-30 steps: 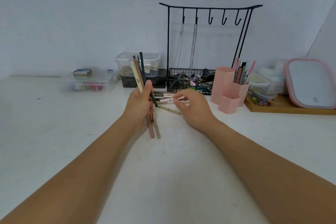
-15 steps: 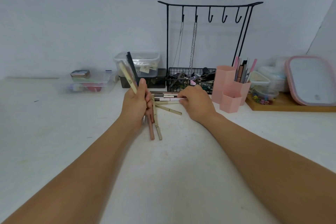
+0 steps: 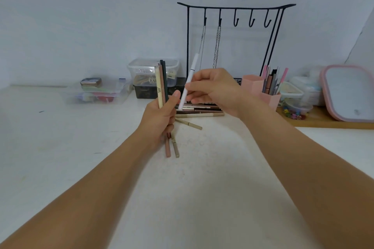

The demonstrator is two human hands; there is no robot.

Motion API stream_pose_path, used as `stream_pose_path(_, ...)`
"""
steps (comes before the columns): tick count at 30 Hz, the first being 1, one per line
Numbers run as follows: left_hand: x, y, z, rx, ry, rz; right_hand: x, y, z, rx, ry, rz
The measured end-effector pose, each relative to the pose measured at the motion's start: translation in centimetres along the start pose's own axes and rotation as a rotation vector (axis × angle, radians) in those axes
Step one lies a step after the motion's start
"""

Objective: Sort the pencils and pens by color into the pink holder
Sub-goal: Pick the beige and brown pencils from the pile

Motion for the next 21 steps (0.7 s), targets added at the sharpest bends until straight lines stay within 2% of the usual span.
stream_pose_path(3,0.1,0.0,0.2,0.003,0.021,-0.037,0.3,0.8,-0.5,0.09,0.033,-0.06)
stream_pose_path(8,0.2,0.4,0.0,-0.082,0.034,-0.095,0.3,1.3,0.8,0.138,0.071,-0.063)
stream_pose_path(12,0.2,0.6,-0.3,-0.125,-0.023,-0.14,0.0,1.5,1.5,0.296,-0.006,-0.016)
stream_pose_path(17,0.1,0.6,-0.3,-0.05,-0.022,-0.083,-0.4,1.2,1.9,0.352,-0.074,0.024)
stream_pose_path(19,-0.1,0.3,-0.3,0.015,-0.02,-0.054,-1.1,-0.3,2.3,0.519,-0.151,0.102)
stream_pose_path(21,-0.5,-0.2,-0.2,0.05,-0.006,-0.011,-1.8,-2.5,3.1,0.803,-0.168,0.124)
Point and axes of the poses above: each hand's wrist, its own x-axis away from the middle knuckle, its own y-axis out of the palm, z = x × y, the point moved 2 cm from there along -x, towards the middle knuckle, and after that the axes turned 14 degrees about -x, right-handed, at the moved point
